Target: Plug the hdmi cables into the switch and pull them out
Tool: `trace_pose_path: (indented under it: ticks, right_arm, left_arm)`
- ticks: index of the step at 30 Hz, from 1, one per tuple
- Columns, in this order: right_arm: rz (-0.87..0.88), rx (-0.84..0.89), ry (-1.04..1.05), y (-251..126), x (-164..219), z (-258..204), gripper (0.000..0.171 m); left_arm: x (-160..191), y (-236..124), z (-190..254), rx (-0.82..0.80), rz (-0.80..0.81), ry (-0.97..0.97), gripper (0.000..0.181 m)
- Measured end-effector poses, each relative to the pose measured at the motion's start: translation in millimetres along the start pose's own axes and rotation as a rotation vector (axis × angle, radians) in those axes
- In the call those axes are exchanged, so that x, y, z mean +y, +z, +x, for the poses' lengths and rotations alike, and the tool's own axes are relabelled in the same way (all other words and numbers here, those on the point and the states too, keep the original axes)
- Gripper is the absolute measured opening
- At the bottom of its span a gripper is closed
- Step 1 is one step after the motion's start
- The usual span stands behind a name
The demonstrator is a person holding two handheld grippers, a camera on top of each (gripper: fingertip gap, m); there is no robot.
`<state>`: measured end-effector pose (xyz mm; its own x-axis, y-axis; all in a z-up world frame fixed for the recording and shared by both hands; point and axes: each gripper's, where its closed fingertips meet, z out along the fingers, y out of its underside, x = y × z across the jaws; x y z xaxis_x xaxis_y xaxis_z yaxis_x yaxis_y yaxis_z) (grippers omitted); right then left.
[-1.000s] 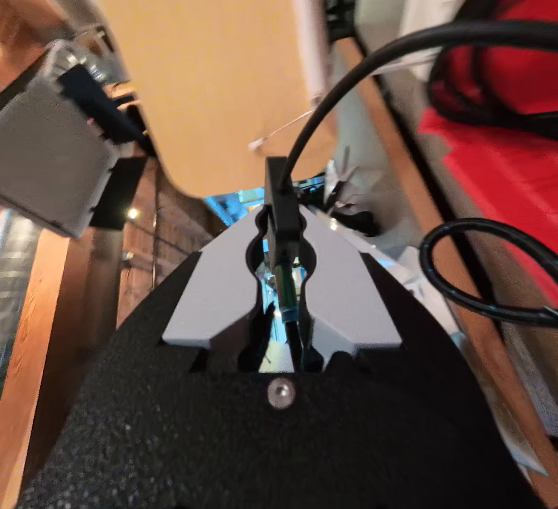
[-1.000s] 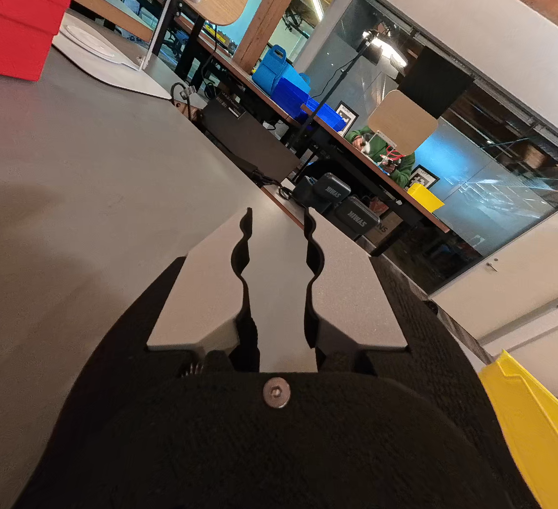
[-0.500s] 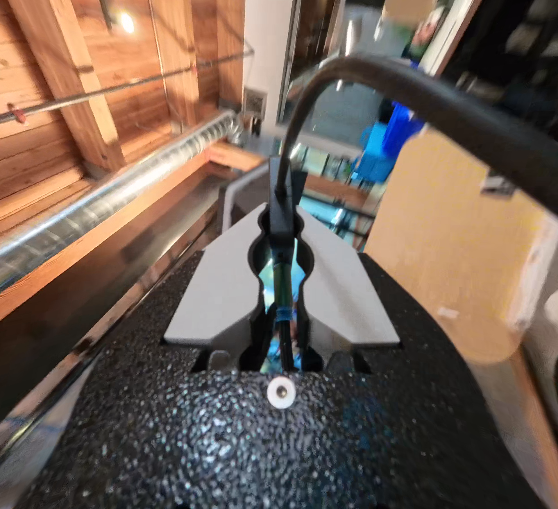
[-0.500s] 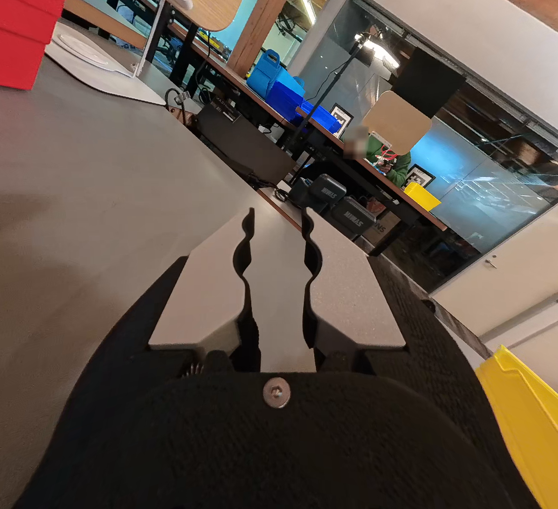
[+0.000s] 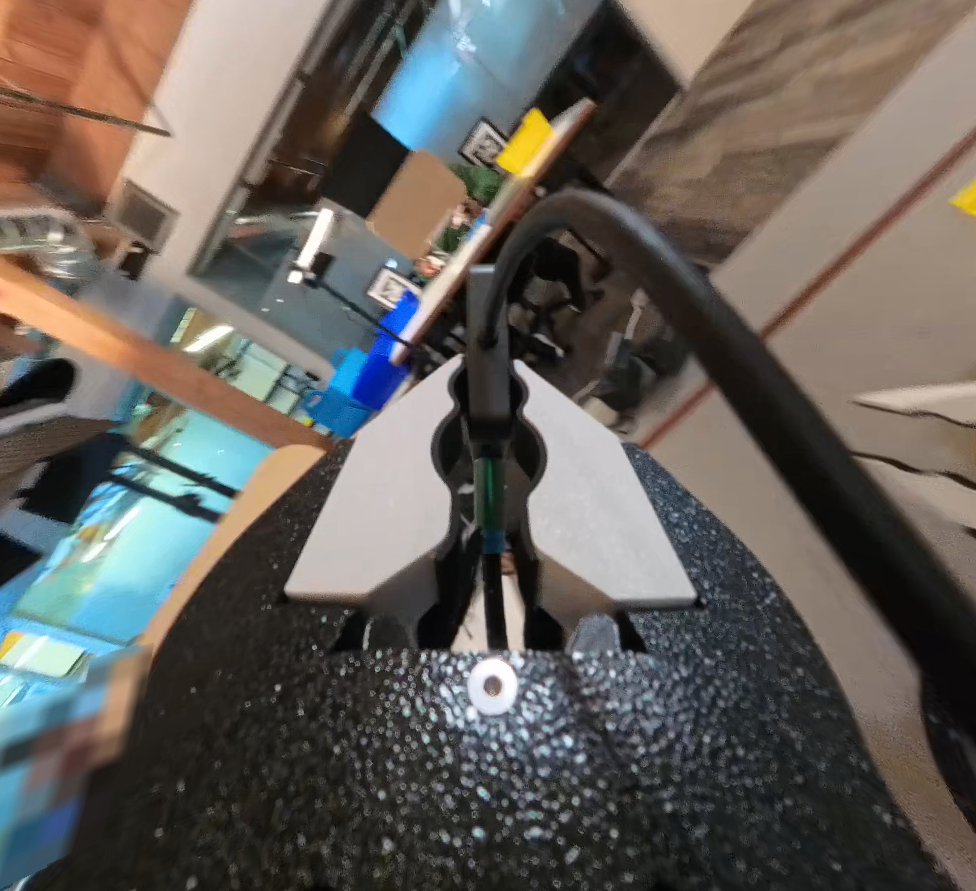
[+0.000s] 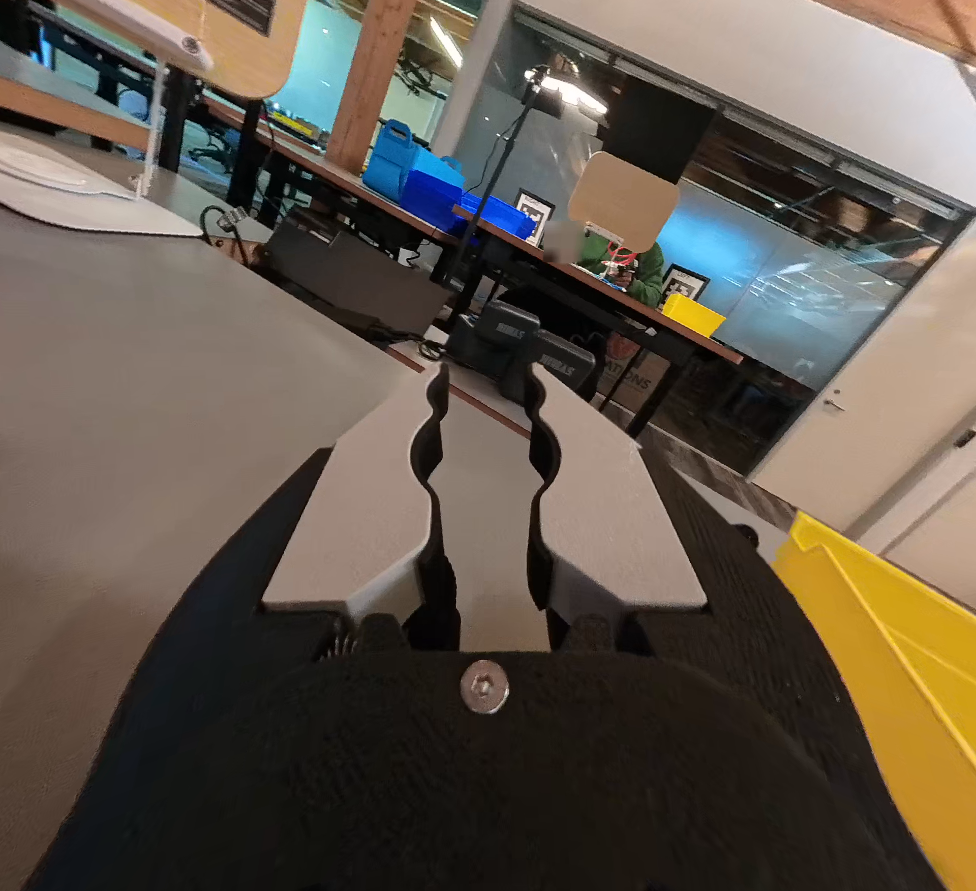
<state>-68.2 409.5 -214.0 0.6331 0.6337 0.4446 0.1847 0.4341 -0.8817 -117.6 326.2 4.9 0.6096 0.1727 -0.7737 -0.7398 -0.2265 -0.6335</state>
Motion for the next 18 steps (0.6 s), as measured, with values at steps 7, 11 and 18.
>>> trace_pose_path:
  ticks: [7, 11, 18]
  right_arm:
    - [-0.015, 0.054, 0.057, -3.7, 5.7, 17.9, 0.026]
    - [-0.018, 0.071, 0.069, -4.4, 6.4, 21.0, 0.025]
    - [-0.046, 0.127, 0.065, -4.6, 12.9, 33.5, 0.022]
  left_arm:
    - [59.1, 22.4, 113.4, -0.086, -0.12, 0.18, 0.011]
    - [75.2, 34.0, 147.4, -0.144, -0.021, 0.251, 0.011]
    - [119.4, 51.0, 169.1, -0.138, 0.096, 0.295, 0.012]
